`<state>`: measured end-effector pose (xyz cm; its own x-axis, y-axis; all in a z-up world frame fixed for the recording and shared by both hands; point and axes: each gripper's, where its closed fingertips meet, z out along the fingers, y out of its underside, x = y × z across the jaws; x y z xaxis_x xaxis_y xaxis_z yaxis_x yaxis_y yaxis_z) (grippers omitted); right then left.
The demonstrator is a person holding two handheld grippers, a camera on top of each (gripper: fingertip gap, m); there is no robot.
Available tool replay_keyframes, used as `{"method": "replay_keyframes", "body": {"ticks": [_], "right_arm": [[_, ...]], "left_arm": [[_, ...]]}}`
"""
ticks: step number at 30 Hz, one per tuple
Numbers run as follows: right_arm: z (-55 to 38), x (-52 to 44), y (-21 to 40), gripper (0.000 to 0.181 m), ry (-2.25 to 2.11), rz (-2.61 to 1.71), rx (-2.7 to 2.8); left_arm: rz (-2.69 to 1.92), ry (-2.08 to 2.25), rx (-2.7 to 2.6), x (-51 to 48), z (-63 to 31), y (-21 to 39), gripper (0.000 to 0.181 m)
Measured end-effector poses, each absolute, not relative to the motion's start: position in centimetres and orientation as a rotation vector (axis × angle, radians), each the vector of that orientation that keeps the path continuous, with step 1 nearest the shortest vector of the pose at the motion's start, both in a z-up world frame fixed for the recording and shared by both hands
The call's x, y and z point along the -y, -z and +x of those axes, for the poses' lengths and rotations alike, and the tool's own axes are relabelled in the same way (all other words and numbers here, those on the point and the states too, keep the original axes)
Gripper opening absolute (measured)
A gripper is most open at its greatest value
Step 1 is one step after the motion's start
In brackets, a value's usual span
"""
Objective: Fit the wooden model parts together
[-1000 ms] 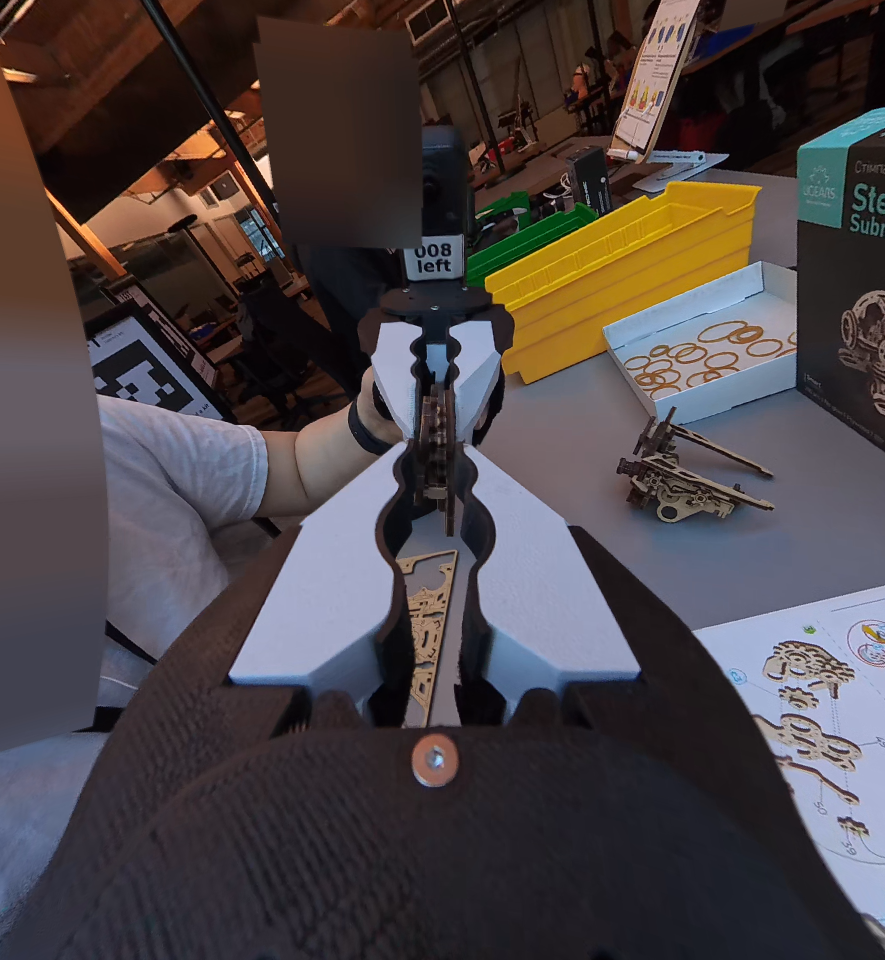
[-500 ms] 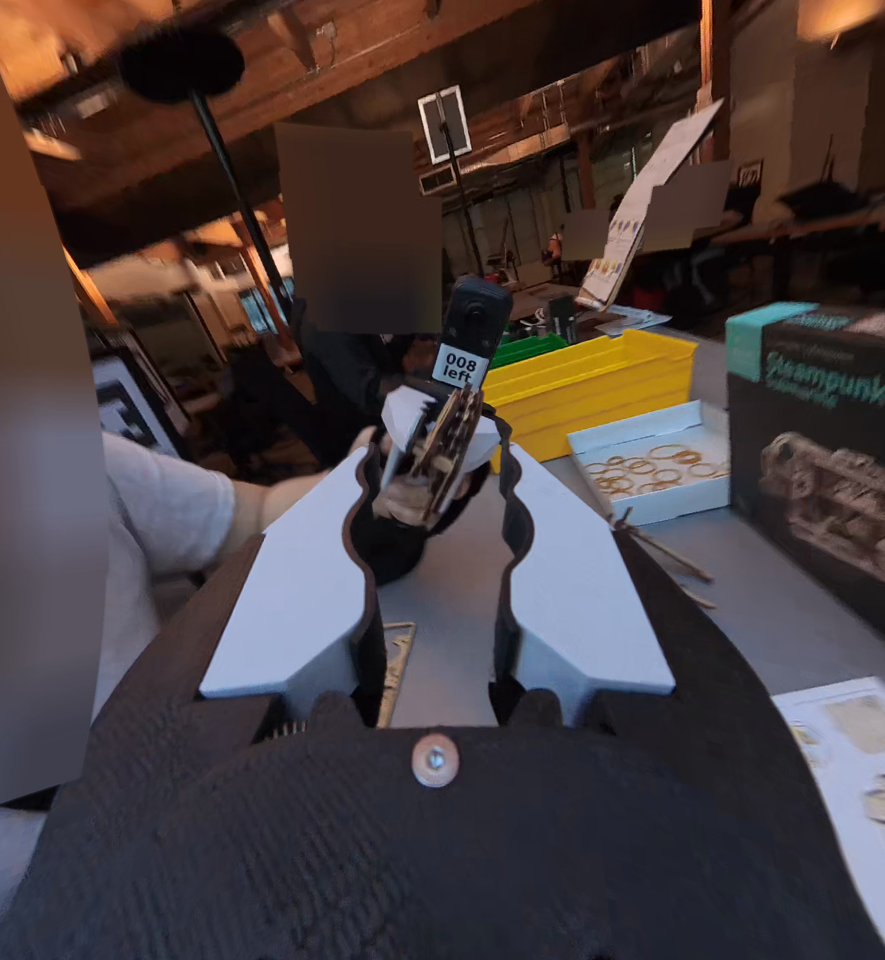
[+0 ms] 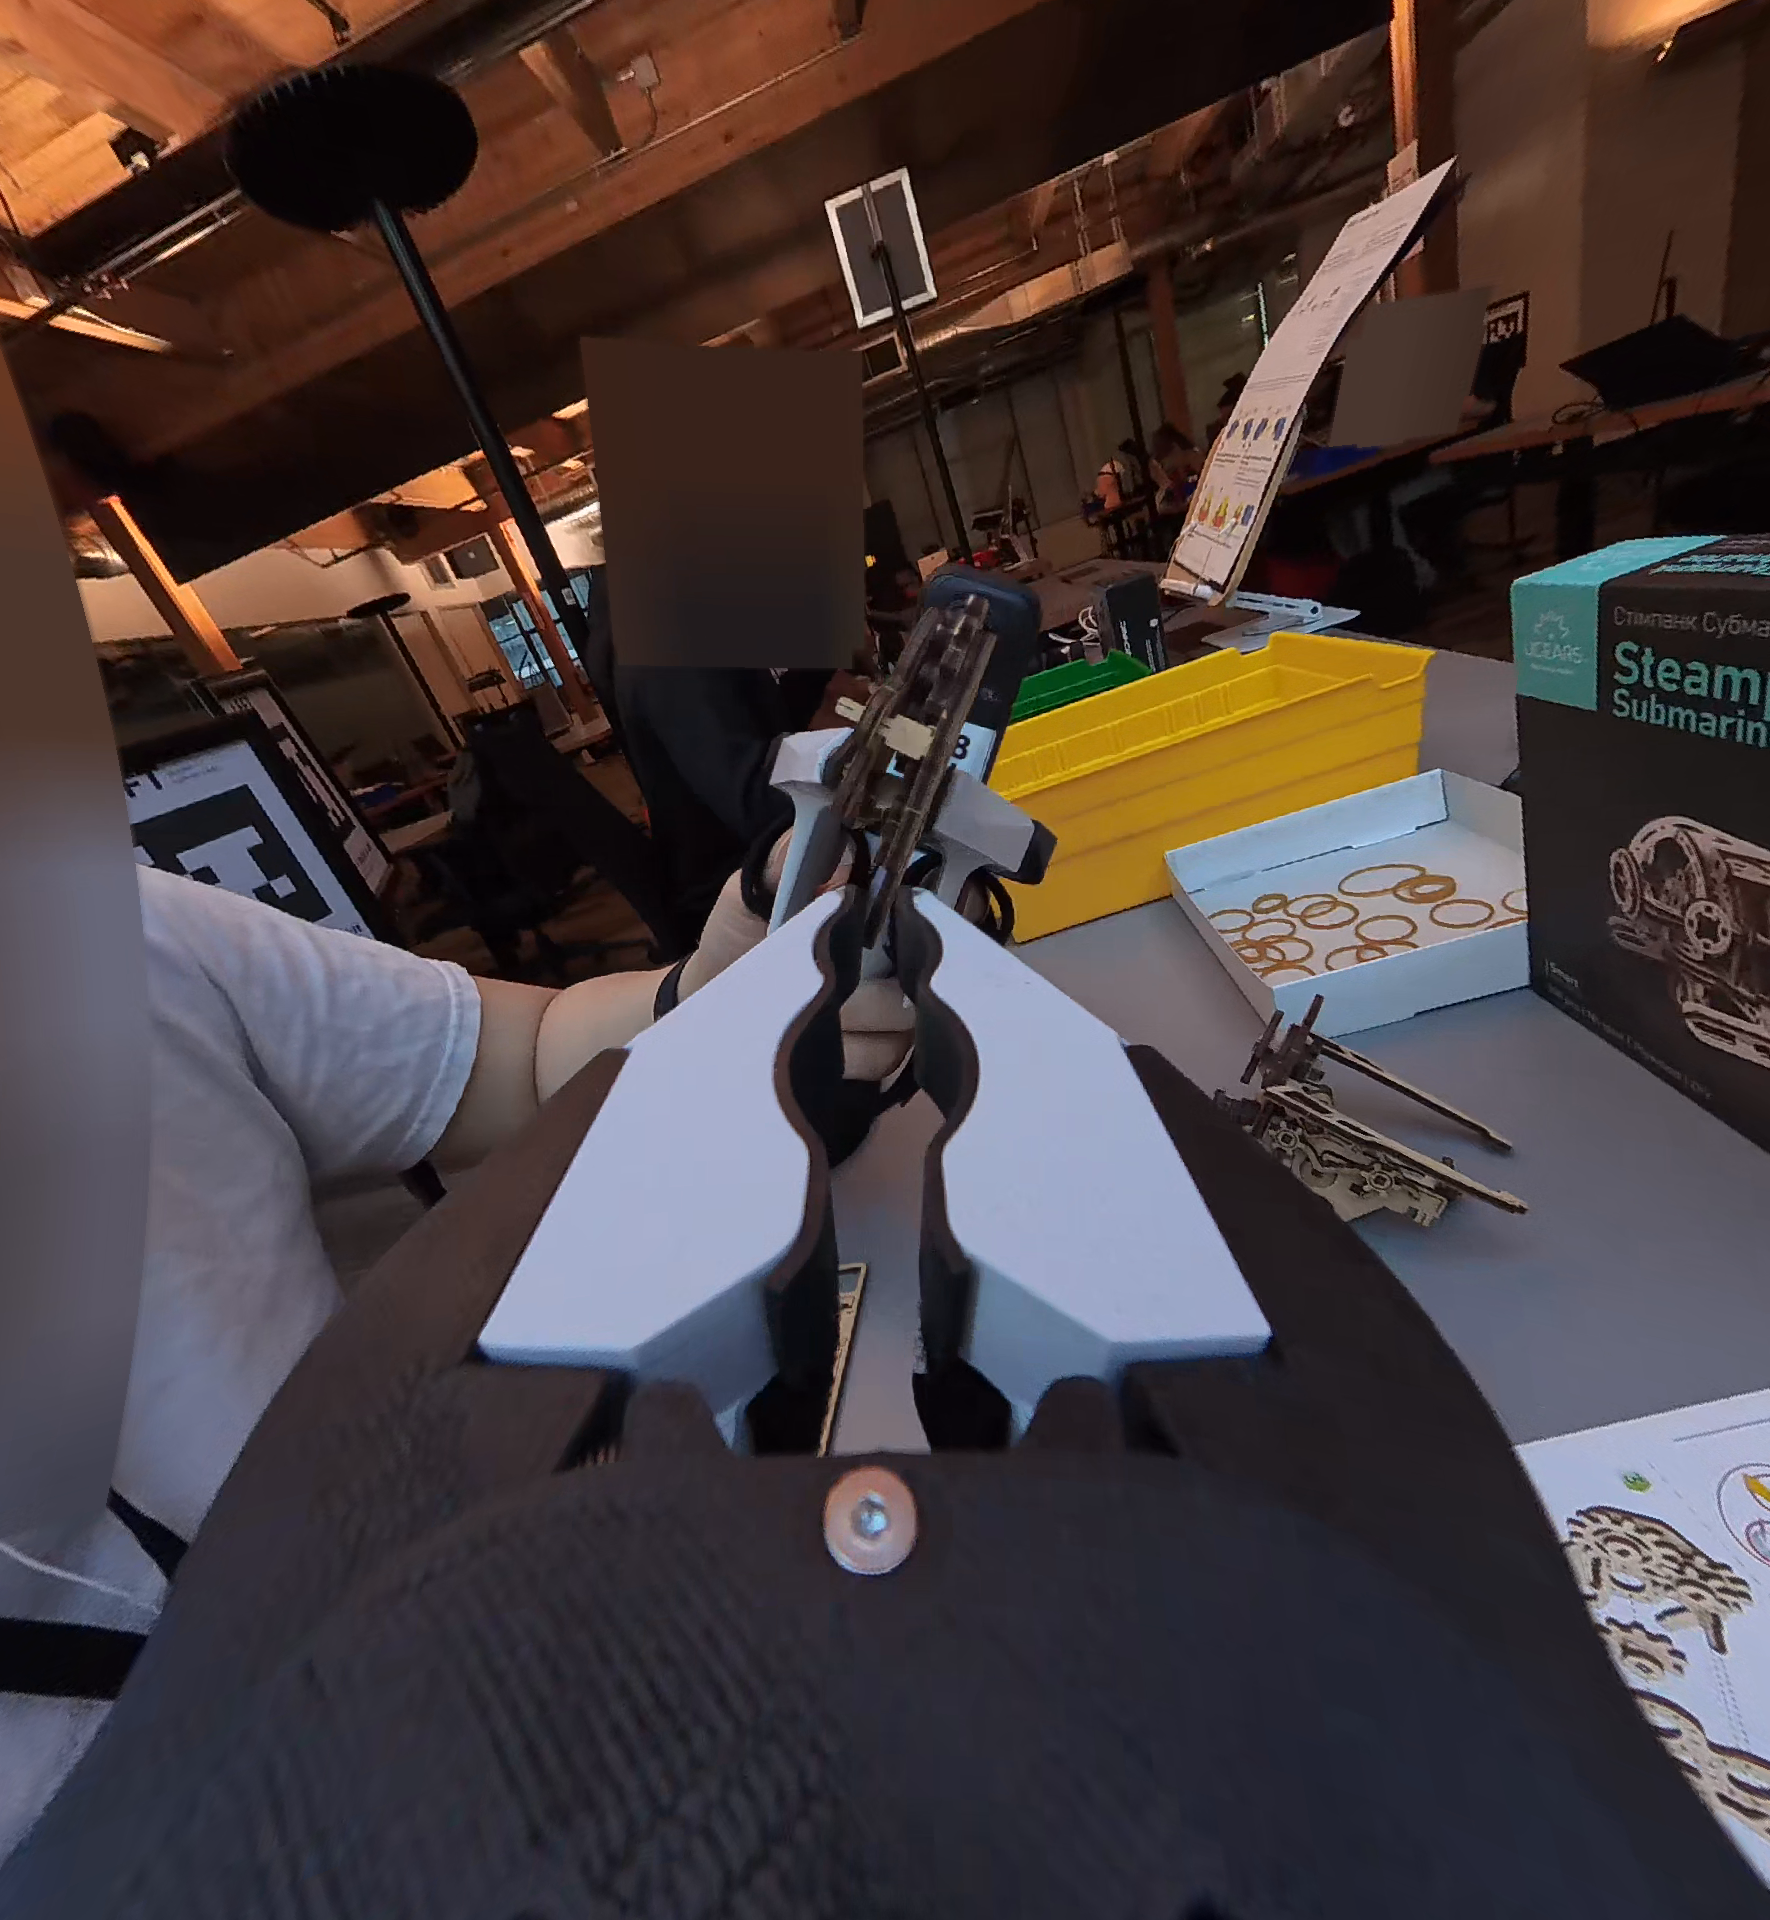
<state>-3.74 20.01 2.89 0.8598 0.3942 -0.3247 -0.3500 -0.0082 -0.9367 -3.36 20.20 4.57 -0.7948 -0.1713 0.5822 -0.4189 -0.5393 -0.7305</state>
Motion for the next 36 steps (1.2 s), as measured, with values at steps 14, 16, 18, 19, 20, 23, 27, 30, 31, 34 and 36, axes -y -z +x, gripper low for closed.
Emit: {"method": "replay_keyframes", "body": {"ticks": [14,16,18,19,20,23,27,30,31,34,36], "right_arm": [[-4.3,-19.6,-4.8,0.003,-0.69,-1.382,-0.016],[-4.4,-19.6,-4.8,0.003,-0.692,-1.375,-0.013],[-4.4,-19.6,-4.8,0.003,-0.686,-1.368,-0.01],[-4.4,-19.6,-4.8,0.003,-0.685,-1.368,-0.006],[-4.5,-19.5,-4.8,0.004,-0.681,-1.366,0.008],[-4.8,-19.2,-5.2,0.011,-0.671,-1.356,0.054],[-5.2,-19.4,-5.4,0.03,-0.695,-1.359,0.04],[-5.1,-19.5,-5.5,0.015,-0.649,-1.352,0.026],[-5.2,-19.5,-5.6,0.015,-0.661,-1.349,0.028],[-5.4,-19.3,-5.6,0.014,-0.665,-1.354,0.055],[-5.5,-19.2,-5.6,0.013,-0.654,-1.364,0.059]], "left_arm": [[0.758,-2.616,1.857,-18.9,-5.1,-5.6,0.021],[0.787,-2.616,1.901,-19.0,-4.9,-5.4,0.014],[0.803,-2.61,1.878,-19.0,-4.8,-5.4,0.014],[0.806,-2.603,1.863,-19.0,-4.8,-5.4,0.014],[0.81,-2.601,1.854,-19.1,-4.7,-5.4,0.013],[0.801,-2.626,1.856,-19.1,-4.9,-5.6,0.012],[0.858,-2.668,1.966,-19.2,-4.4,-5.4,0.012],[0.821,-2.679,1.991,-18.8,-4.9,-5.7,0.012],[0.816,-2.687,1.991,-18.7,-4.9,-5.7,0.012],[0.793,-2.692,2.0,-18.5,-5.2,-5.9,0.012],[0.788,-2.697,2.022,-18.5,-5.2,-5.8,0.012]]}}
